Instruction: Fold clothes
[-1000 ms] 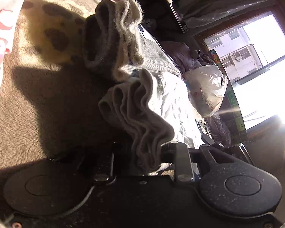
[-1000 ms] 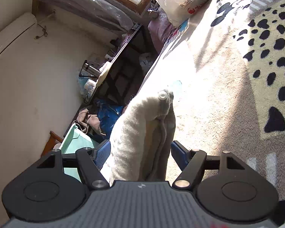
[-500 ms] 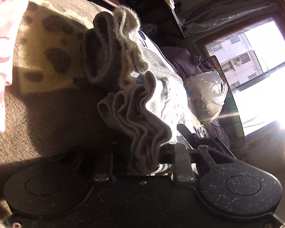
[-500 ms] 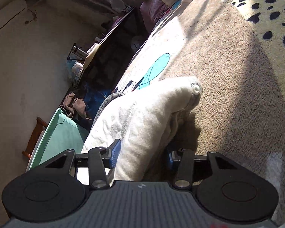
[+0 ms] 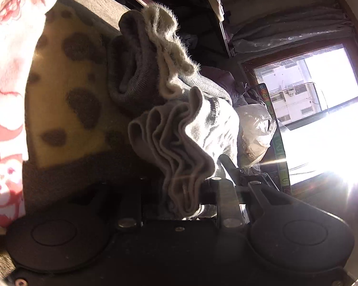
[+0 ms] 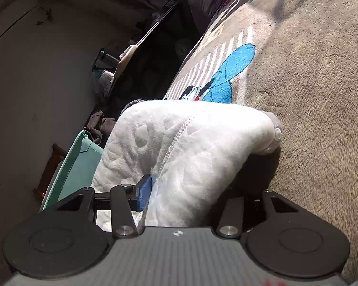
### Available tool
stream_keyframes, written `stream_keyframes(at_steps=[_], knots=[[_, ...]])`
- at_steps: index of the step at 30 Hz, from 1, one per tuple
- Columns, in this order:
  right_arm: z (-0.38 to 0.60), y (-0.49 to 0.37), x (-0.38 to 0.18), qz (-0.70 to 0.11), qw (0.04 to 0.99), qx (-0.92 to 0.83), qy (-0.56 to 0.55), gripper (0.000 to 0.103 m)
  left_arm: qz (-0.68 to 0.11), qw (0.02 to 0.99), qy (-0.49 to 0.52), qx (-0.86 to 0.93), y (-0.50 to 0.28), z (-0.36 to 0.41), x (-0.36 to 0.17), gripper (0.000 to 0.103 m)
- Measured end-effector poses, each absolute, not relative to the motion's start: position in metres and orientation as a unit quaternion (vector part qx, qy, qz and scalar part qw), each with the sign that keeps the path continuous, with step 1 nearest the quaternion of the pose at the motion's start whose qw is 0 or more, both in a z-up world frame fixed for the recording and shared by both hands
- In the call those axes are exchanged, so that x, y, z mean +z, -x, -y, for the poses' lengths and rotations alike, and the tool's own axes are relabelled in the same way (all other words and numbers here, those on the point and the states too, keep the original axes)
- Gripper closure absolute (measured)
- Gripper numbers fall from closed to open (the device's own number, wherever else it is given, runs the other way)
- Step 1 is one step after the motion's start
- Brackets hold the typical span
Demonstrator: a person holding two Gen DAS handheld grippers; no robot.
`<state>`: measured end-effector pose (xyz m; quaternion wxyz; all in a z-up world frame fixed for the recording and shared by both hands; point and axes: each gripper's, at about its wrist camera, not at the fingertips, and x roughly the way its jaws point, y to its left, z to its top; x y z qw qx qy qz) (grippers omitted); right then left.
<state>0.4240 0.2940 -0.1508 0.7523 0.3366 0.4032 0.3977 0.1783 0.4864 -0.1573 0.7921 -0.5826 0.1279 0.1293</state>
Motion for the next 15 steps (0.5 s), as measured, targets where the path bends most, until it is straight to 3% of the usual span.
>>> stream_keyframes(at_steps=[1,5,15], knots=[[-0.289,-0.424,-0.15,-0.4,0.755,0.394,-0.338,0.055,-0.13,0.792,0.584,0.126,-0.178,-0.487,-0.156,0.079],[-0.277,-0.43,-0.145,-0.411,0.761,0.387,-0.319,0.053,-0.128,0.808,0.553,0.155,-0.168,-0.484,-0.144,0.06],[-0.231,-0.412,-0.129,-0.397,0.772,0.384,-0.315,0.041,-0.107,0.874,0.382,0.28,-0.139,-0.455,-0.097,0.063]])
